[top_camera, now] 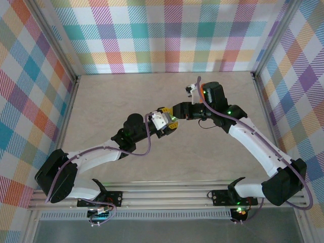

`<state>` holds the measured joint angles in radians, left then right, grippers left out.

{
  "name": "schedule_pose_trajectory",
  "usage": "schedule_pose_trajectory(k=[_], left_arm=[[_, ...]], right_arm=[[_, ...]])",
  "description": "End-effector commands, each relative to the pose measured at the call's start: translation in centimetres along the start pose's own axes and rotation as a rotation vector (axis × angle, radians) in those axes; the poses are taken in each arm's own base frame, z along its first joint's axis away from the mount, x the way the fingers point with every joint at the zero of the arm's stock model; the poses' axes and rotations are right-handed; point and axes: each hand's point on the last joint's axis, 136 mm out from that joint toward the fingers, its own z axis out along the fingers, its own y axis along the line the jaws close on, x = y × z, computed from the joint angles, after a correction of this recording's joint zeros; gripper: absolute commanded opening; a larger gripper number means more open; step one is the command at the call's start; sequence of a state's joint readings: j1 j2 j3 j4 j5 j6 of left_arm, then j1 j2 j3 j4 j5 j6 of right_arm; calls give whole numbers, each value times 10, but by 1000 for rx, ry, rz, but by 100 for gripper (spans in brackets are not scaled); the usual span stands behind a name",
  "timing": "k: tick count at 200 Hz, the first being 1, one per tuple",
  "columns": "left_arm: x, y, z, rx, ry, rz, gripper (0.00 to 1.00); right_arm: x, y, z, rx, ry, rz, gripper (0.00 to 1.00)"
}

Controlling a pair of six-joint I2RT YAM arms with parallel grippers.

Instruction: Sort the pills into containers

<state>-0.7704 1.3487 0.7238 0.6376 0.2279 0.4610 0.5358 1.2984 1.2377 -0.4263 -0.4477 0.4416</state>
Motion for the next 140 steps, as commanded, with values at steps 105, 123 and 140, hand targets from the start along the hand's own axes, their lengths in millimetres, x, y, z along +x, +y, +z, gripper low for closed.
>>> schedule_pose_trajectory(k=[105, 123, 140], left_arm=[[8, 7, 7, -54, 9, -31, 17], [11, 7, 6, -62, -10, -65, 5], [13, 11, 7, -83, -25, -105, 0]], right_arm=[[-18, 4, -16, 37, -87, -46, 55], [-26, 7, -22, 48, -116, -56, 63], [-34, 13, -30, 48, -160, -69, 68]])
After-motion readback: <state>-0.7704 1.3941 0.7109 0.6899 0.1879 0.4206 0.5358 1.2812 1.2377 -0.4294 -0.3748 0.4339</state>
